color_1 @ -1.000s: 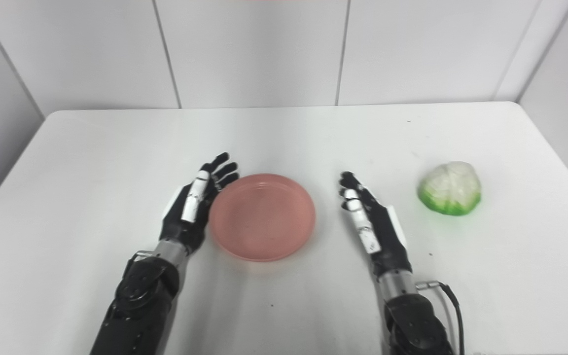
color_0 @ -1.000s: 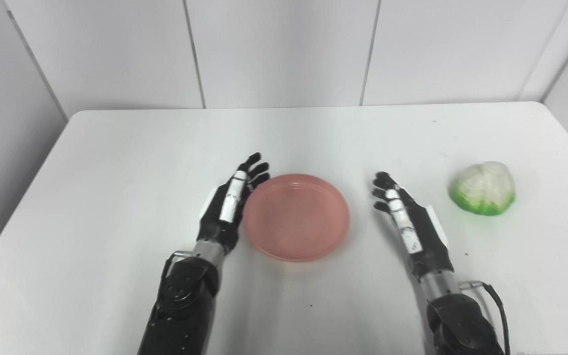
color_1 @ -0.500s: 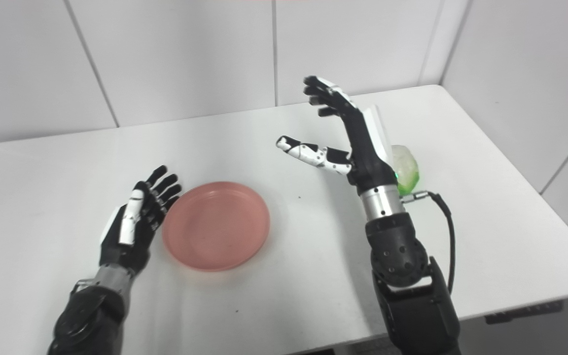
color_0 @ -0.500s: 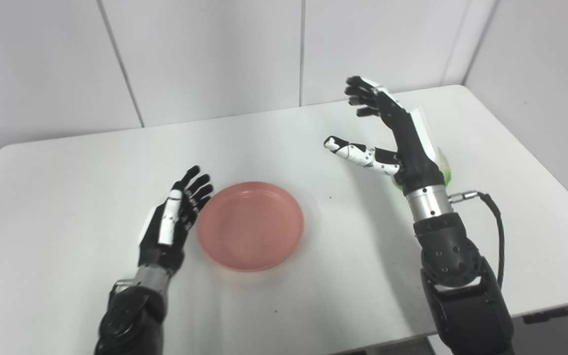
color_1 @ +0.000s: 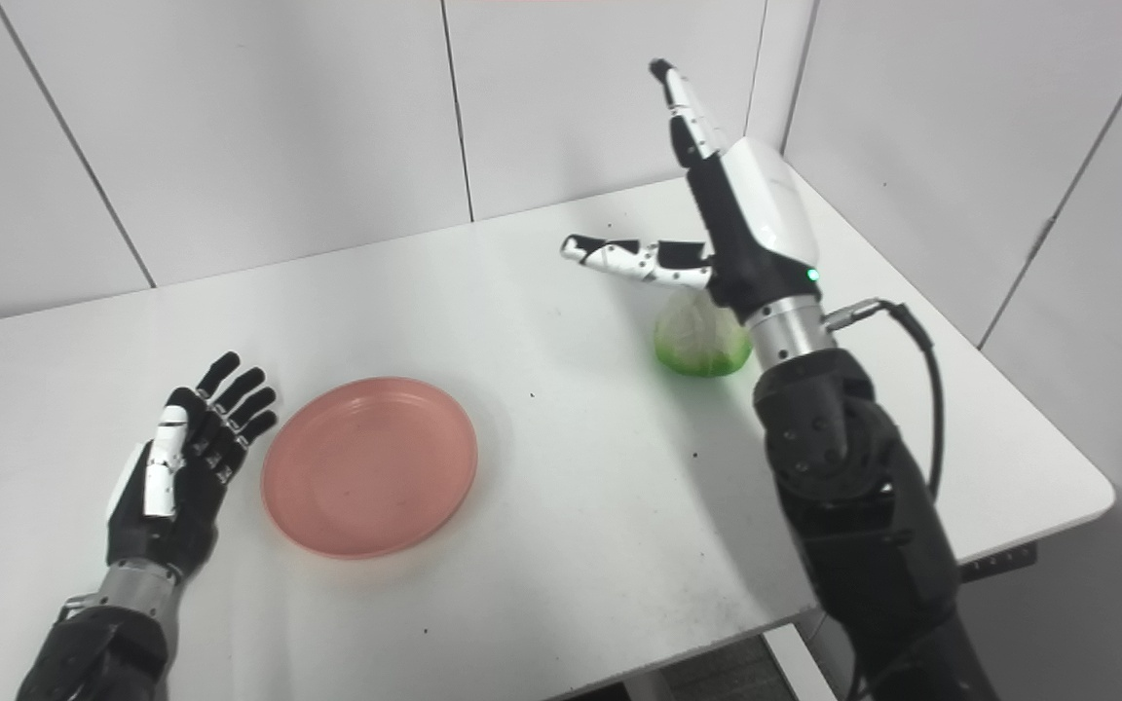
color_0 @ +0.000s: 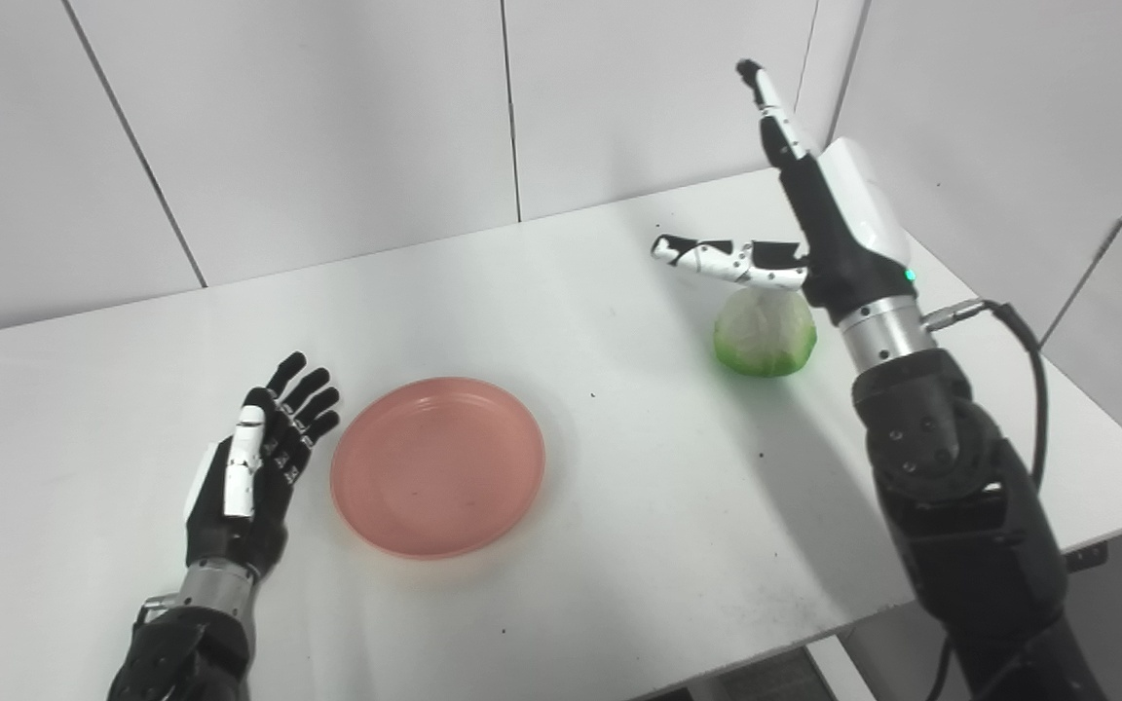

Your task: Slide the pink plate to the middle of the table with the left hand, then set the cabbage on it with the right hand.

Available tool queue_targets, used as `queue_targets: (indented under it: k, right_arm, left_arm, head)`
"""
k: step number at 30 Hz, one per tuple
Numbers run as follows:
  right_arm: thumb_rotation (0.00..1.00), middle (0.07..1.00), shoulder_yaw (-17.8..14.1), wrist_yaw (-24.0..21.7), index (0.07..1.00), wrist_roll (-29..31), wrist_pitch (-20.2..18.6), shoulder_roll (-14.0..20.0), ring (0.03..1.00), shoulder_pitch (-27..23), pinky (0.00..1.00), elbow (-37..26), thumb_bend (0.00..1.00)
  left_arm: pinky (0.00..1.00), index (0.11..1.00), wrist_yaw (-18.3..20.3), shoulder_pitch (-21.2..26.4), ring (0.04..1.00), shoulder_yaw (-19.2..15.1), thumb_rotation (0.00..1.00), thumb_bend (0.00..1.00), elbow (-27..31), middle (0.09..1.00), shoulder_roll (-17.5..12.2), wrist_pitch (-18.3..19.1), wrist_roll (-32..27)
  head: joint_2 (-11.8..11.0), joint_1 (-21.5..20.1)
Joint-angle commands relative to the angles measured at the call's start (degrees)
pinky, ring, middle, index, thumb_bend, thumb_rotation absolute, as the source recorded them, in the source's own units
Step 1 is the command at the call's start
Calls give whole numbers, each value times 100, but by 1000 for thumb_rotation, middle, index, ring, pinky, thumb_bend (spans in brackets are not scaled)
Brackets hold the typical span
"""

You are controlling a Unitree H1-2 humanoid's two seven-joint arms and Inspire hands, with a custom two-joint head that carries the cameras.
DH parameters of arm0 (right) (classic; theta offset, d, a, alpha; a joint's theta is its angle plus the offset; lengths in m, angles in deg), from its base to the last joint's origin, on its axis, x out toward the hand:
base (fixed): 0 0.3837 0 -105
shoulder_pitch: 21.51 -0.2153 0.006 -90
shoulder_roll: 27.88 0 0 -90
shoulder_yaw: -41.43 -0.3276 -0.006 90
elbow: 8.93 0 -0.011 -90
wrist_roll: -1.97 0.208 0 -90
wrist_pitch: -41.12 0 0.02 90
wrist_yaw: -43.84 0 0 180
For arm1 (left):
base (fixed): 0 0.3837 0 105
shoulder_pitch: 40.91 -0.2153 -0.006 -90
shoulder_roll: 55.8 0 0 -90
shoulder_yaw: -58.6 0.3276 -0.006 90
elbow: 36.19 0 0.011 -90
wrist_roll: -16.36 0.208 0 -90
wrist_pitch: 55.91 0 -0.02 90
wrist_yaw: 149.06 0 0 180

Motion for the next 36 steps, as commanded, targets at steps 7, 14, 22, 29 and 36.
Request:
queue_targets:
  k: [7, 14, 22, 29, 36]
  right_arm:
    - [543, 1000, -415, -76, 1000, -70, -279, 480, 982, 220, 897, 87, 1000]
    - [525, 991, -291, -309, 1000, -39, -478, 581, 953, 301, 859, 396, 1000]
    - [504, 993, -93, -536, 1000, 76, -537, 653, 960, 178, 863, 899, 1000]
    - [457, 986, 17, -734, 1000, 367, -518, 795, 956, -41, 858, 1411, 1000]
    - [419, 987, 137, -756, 1000, 442, -557, 881, 951, -185, 848, 1709, 1000]
  left_arm:
    - [875, 879, 162, -119, 877, -60, 1000, 477, -512, 888, -160, 27, -80]
    - [882, 884, 242, -91, 881, -110, 1000, 478, -571, 888, -204, 68, -146]
    - [874, 876, 208, -103, 874, -131, 1000, 475, -507, 880, -237, 125, -114]
    - [869, 873, 213, -126, 871, -174, 1000, 470, -426, 879, -256, 233, -148]
    - [861, 867, 230, -147, 863, -175, 1000, 467, -379, 871, -297, 254, -134]
  head:
    - [-6, -117]
    - [23, -186]
    - [56, -198]
    - [109, -199]
    - [155, -201]
